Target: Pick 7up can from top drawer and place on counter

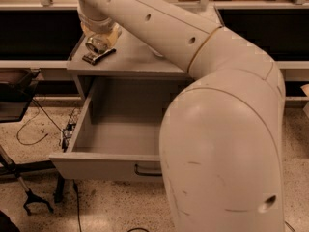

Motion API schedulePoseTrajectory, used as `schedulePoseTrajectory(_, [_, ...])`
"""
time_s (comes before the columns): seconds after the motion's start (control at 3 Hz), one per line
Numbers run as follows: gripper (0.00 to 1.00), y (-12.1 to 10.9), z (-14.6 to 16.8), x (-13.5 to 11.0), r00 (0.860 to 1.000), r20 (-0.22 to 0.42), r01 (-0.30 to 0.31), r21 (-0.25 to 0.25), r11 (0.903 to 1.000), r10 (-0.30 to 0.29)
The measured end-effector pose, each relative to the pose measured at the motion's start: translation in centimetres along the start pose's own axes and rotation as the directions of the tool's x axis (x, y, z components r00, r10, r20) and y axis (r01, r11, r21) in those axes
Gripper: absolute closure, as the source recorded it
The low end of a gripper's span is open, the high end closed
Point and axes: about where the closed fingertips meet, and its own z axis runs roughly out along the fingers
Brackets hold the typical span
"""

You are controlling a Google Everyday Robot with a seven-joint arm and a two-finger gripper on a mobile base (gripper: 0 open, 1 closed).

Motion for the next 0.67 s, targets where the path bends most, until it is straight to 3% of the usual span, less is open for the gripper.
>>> schedulePoseTrajectory(0.67, [1.00, 1.3, 1.5, 0.5, 1.000, 0.011, 0.007, -0.011, 0.9999, -0.007])
